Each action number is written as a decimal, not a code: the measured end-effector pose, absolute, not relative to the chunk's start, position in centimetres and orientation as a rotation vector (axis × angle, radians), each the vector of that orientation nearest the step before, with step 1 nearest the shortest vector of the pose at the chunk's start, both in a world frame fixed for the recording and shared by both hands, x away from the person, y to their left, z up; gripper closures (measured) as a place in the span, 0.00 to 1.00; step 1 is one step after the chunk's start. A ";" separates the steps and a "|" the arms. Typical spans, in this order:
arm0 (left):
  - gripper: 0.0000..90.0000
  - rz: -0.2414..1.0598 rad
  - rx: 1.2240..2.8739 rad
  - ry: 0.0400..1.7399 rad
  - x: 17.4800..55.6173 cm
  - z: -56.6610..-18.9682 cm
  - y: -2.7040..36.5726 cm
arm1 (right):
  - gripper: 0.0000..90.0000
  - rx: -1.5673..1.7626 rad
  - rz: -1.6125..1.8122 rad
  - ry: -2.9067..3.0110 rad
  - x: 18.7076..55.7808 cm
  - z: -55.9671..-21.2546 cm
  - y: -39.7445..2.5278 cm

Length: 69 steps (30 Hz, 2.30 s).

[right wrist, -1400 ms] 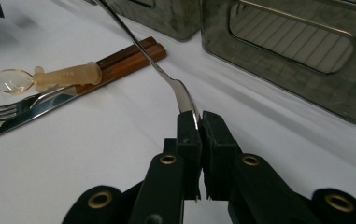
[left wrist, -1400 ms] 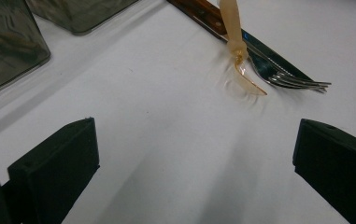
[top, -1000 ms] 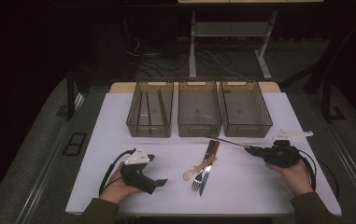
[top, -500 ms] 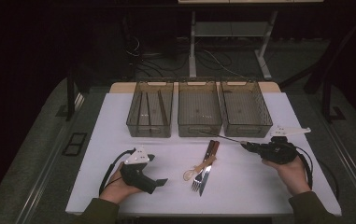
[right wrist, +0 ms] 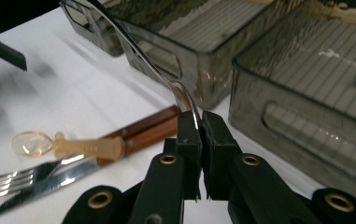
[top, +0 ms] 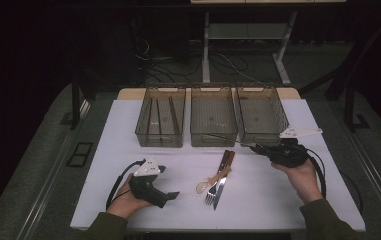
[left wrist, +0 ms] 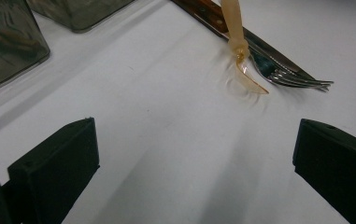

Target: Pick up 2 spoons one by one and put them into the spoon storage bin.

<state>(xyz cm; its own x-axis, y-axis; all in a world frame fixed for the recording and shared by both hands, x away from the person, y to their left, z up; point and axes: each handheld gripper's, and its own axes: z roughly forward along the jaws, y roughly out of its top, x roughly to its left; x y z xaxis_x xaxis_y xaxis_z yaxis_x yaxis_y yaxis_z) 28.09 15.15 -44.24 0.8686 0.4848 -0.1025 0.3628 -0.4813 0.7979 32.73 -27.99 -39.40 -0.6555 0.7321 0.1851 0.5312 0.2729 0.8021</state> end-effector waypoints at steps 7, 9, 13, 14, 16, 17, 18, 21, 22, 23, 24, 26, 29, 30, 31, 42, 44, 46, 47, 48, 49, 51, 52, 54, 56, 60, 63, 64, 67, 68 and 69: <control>0.00 0.165 2.104 0.630 28.0 -44.3 15.1 | 0.96 1.153 1.313 2.310 34.3 -39.0 -26.3; 0.00 0.166 2.103 0.630 28.0 -44.3 15.1 | 0.96 1.152 1.302 2.301 34.8 -38.9 -25.9; 0.00 0.164 2.101 0.631 28.1 -44.3 15.1 | 0.96 1.175 1.258 2.287 35.9 -38.6 -25.1; 0.00 0.164 2.100 0.630 28.0 -44.3 15.1 | 0.96 1.183 1.247 2.283 36.2 -38.6 -25.0; 0.00 0.164 2.100 0.627 28.0 -44.2 15.1 | 0.96 1.206 1.225 2.273 36.8 -38.4 -24.7; 0.00 0.164 2.099 0.627 28.0 -44.2 15.1 | 0.96 1.207 1.214 2.268 37.2 -38.4 -24.5; 0.00 0.163 2.099 0.626 28.0 -44.2 15.1 | 0.96 1.217 1.208 2.260 37.5 -38.3 -24.4; 0.00 0.163 2.098 0.625 28.0 -44.2 15.1 | 0.96 1.247 1.189 2.245 38.3 -38.0 -23.8; 0.00 0.162 2.099 0.624 28.0 -44.2 15.1 | 0.96 1.249 1.178 2.238 38.7 -37.9 -23.5; 0.00 0.162 2.098 0.624 28.0 -44.2 15.1 | 0.96 1.253 1.167 2.236 38.9 -37.8 -23.2; 0.00 0.161 2.098 0.622 28.0 -44.2 15.0 | 0.96 1.256 1.153 2.233 39.1 -37.8 -23.0; 0.00 0.161 2.097 0.621 28.0 -44.2 15.0 | 0.96 1.251 1.107 2.234 39.7 -37.6 -22.6; 0.00 0.160 2.096 0.618 28.0 -44.2 15.0 | 0.96 1.261 1.071 2.232 40.5 -37.5 -22.0; 0.00 0.161 2.098 0.613 28.0 -44.2 15.0 | 0.96 1.269 1.052 2.234 40.8 -37.5 -21.8; 0.00 0.161 2.098 0.613 28.0 -44.2 15.0 | 0.96 1.268 1.027 2.231 41.0 -37.5 -21.5; 0.00 0.151 2.080 0.614 28.0 -44.2 14.9 | 0.96 1.299 0.918 2.219 43.4 -37.3 -20.2; 0.00 0.151 2.085 0.611 28.0 -44.2 15.0 | 0.96 1.296 0.913 2.217 43.6 -37.2 -20.0; 0.00 0.150 2.085 0.609 28.0 -44.2 15.0 | 0.96 1.295 0.910 2.222 43.6 -37.1 -19.8; 0.00 0.150 2.085 0.609 28.0 -44.2 15.0 | 0.96 1.292 0.904 2.223 43.7 -37.0 -19.6; 0.00 0.151 2.086 0.608 28.0 -44.1 15.0 | 0.96 1.285 0.898 2.227 43.7 -37.0 -19.5; 0.00 0.150 2.086 0.606 28.0 -44.1 14.9 | 0.95 1.278 0.900 2.232 43.7 -36.9 -19.3; 0.00 0.150 2.087 0.606 28.0 -44.1 14.9 | 0.95 1.274 0.905 2.233 43.7 -36.9 -19.0; 0.00 0.151 2.086 0.606 28.0 -44.1 14.9 | 0.94 1.270 0.905 2.241 43.7 -36.9 -18.9; 0.00 0.151 2.085 0.607 28.0 -44.1 14.9 | 0.93 1.267 0.903 2.247 43.7 -36.9 -18.6; 0.00 0.151 2.085 0.607 28.0 -44.1 14.9 | 0.86 1.265 0.921 2.249 43.7 -36.8 -18.4; 0.00 0.151 2.086 0.607 28.0 -44.1 14.9 | 0.74 1.258 0.926 2.244 43.5 -36.7 -18.5; 0.00 0.151 2.086 0.607 28.0 -44.1 14.9 | 0.70 1.266 0.962 2.248 43.4 -36.5 -18.9; 0.00 0.151 2.085 0.607 28.0 -44.1 14.9 | 0.68 1.266 0.976 2.251 43.4 -36.4 -19.0; 0.00 0.152 2.086 0.607 28.0 -44.1 14.9 | 0.63 1.257 1.023 2.262 42.9 -36.2 -19.2; 0.00 0.152 2.085 0.608 28.0 -44.1 14.9 | 0.62 1.252 1.034 2.269 42.7 -36.2 -19.3; 0.00 0.152 2.086 0.609 28.0 -44.1 14.9 | 0.61 1.246 1.045 2.270 42.4 -36.1 -19.4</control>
